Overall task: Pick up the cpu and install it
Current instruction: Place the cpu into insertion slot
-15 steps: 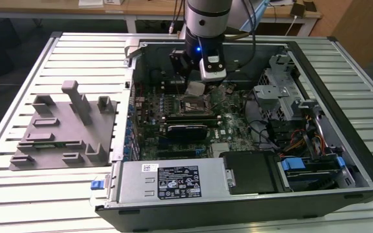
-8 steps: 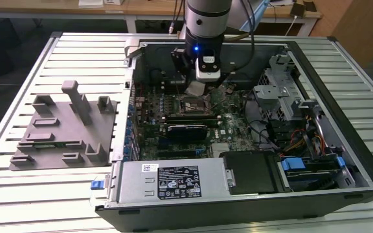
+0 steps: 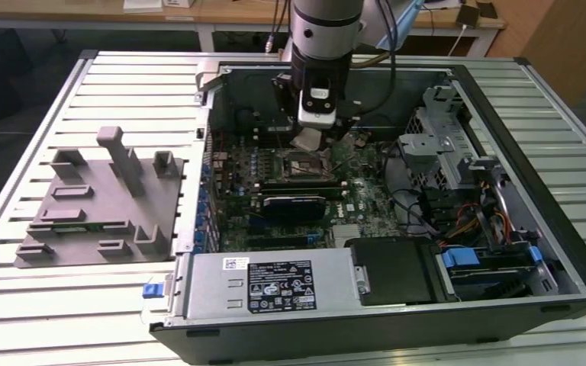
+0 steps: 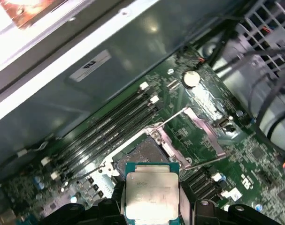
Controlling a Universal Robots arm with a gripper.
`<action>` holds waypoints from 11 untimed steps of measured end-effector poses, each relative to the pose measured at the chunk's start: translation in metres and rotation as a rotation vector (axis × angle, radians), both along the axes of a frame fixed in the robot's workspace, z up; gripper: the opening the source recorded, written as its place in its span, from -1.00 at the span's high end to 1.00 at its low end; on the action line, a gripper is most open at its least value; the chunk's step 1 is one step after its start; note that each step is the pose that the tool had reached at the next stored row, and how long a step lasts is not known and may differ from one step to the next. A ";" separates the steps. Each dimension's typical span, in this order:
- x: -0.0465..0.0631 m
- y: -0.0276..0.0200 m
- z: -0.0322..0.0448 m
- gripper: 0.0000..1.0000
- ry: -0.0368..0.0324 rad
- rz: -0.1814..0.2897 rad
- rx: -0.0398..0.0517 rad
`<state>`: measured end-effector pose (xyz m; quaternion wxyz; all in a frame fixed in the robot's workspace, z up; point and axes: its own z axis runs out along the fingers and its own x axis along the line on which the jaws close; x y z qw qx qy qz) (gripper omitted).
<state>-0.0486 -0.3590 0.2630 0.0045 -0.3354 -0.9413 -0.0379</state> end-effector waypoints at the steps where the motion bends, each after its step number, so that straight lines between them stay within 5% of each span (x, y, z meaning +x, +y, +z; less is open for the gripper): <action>1: 0.000 0.0000 -0.0001 -0.08 0.0000 -0.018 0.0000; 11: 0.000 0.0000 -0.0006 -0.08 -0.0001 -0.199 0.0001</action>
